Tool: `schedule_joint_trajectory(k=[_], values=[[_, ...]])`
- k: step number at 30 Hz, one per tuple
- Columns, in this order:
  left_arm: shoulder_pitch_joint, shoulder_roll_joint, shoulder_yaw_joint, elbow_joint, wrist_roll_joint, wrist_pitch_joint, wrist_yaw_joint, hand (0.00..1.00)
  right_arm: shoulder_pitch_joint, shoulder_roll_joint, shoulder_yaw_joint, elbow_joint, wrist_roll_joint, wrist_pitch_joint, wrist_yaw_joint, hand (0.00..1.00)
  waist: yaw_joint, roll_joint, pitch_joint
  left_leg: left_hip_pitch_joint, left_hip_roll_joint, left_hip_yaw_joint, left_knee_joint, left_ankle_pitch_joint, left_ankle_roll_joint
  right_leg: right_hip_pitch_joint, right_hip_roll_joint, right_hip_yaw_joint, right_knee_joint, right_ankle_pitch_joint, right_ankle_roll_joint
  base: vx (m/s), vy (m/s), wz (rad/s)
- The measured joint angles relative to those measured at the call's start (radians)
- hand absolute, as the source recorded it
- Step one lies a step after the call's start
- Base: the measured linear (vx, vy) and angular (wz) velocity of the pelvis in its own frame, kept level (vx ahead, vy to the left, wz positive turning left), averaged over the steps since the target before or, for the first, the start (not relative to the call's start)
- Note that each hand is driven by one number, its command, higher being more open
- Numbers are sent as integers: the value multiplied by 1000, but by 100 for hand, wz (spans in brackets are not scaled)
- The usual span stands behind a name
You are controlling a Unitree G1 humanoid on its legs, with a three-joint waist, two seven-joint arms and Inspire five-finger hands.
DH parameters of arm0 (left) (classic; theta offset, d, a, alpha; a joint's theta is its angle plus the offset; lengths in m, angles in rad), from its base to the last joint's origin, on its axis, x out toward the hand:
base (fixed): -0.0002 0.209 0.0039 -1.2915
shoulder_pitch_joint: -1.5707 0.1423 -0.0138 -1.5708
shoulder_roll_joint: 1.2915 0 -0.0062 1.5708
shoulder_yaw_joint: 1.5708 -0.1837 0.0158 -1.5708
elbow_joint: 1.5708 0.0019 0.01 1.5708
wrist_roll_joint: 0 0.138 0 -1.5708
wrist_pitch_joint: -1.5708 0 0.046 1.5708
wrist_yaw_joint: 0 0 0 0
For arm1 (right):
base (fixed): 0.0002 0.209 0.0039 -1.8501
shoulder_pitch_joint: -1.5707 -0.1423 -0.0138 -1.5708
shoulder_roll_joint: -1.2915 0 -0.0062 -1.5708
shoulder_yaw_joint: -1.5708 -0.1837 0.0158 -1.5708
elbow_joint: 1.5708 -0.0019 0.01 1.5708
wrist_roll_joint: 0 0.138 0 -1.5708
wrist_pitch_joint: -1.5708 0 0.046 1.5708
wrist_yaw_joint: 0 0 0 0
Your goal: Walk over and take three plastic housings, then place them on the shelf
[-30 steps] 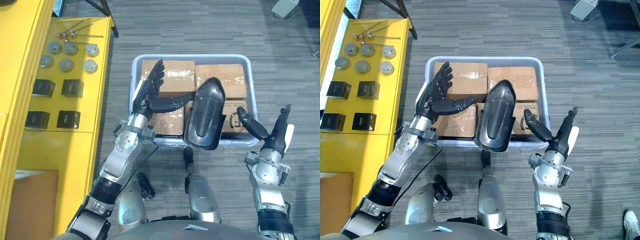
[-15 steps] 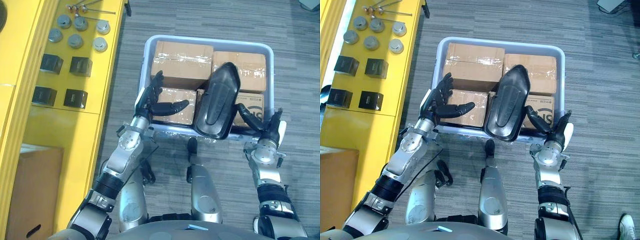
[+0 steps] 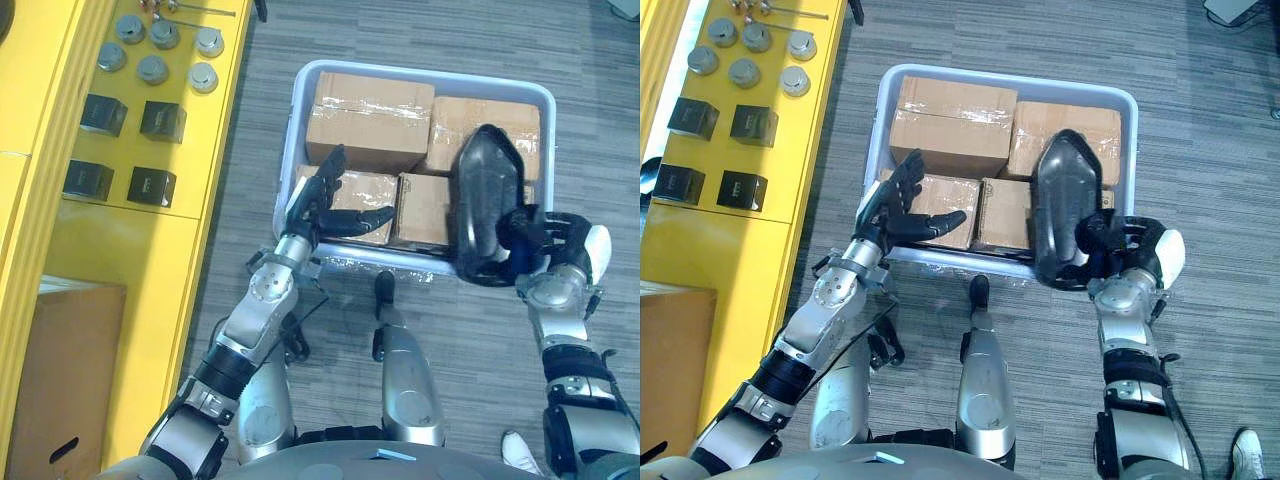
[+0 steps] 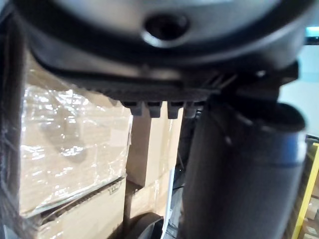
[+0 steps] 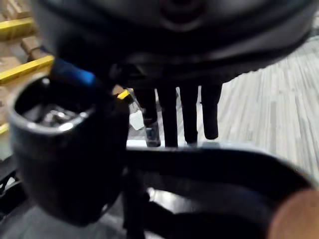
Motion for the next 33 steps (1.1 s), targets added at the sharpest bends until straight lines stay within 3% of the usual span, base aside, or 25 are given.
schedule_joint_trajectory(k=[5, 7, 16, 22, 25, 30, 33], values=[[2, -12, -4, -1, -2, 1, 0, 100, 30, 0, 53, -84, -73, 37, 14, 0, -1, 4, 0, 0, 2, -6, -2, 5, 0, 3, 3, -2, 0, 0, -2, -31, -17, 2], [2, -16, -4, -1, -2, 1, 0, 100, 30, 2, 65, -130, -71, 35, 65, 0, -2, 6, 0, 2, 2, -6, -2, 7, -1, 5, 4, -2, 0, 1, -3, -58, -11, 0], [22, -22, -6, -4, -10, 3, 4, 100, 36, 16, 72, -159, -109, 40, 67, 0, 3, 17, 2, 19, 3, -6, -17, 17, -8, 19, 8, -2, -9, 4, -9, -51, -14, 0], [25, -23, -13, -9, -48, 3, 4, 100, 85, 25, 89, -212, -216, 32, 7, 0, 4, 20, 2, 41, 2, -8, -40, 26, -11, 49, 13, -6, -41, 16, -11, -5, -6, 1], [25, -22, -12, -15, -49, 6, 3, 100, 122, 39, 108, -305, -234, -13, 5, 0, 6, 21, 2, 63, 0, -7, -53, 27, -14, 68, 14, -7, -48, 16, -11, 0, 0, 0], [25, -24, -11, -66, -138, 101, -38, 100, 110, 50, 131, -443, -349, -123, 4, 0, 17, 21, 1, 98, 0, -3, -62, 27, -16, 107, 15, -10, -63, 16, -11, 0, 0, 0], [19, -8, -14, -64, -217, 209, -62, 100, 78, 46, 134, -472, -385, -163, 4, 0, 17, 19, 1, 120, -2, 1, -67, 23, -19, 130, 15, -9, -73, 17, -10, 0, 0, 0]])
